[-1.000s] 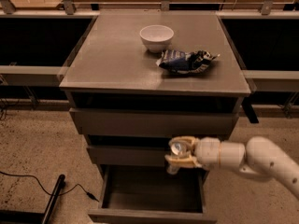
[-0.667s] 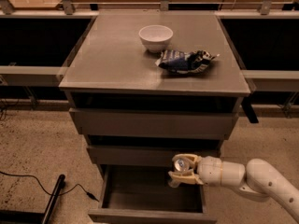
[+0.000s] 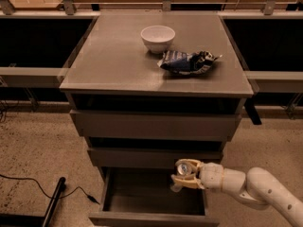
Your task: Place redbull can into bottom drawer
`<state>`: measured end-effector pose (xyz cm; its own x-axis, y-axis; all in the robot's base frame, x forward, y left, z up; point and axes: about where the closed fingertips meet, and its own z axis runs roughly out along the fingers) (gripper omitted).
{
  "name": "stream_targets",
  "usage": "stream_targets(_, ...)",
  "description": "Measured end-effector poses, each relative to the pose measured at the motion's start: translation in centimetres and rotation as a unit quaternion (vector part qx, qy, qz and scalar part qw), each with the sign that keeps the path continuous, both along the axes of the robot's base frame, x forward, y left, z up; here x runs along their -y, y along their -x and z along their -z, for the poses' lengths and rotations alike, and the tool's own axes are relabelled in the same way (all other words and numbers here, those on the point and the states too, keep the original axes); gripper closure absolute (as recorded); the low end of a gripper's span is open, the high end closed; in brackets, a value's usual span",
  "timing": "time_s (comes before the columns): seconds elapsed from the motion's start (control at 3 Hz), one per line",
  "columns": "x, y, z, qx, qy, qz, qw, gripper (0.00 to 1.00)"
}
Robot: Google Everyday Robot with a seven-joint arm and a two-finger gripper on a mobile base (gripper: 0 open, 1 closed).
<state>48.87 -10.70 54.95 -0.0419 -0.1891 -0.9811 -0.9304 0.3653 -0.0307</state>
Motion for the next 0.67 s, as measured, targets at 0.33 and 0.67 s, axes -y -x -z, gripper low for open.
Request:
stream_targets(0.33, 0.6, -1.9, 6.9, -0.009, -0.036, 0.041, 0.9985, 1.0)
stream_targets(0.67, -1.6, -4.0, 14.6, -0.022, -0.033, 0.058, 0.9975, 1.0)
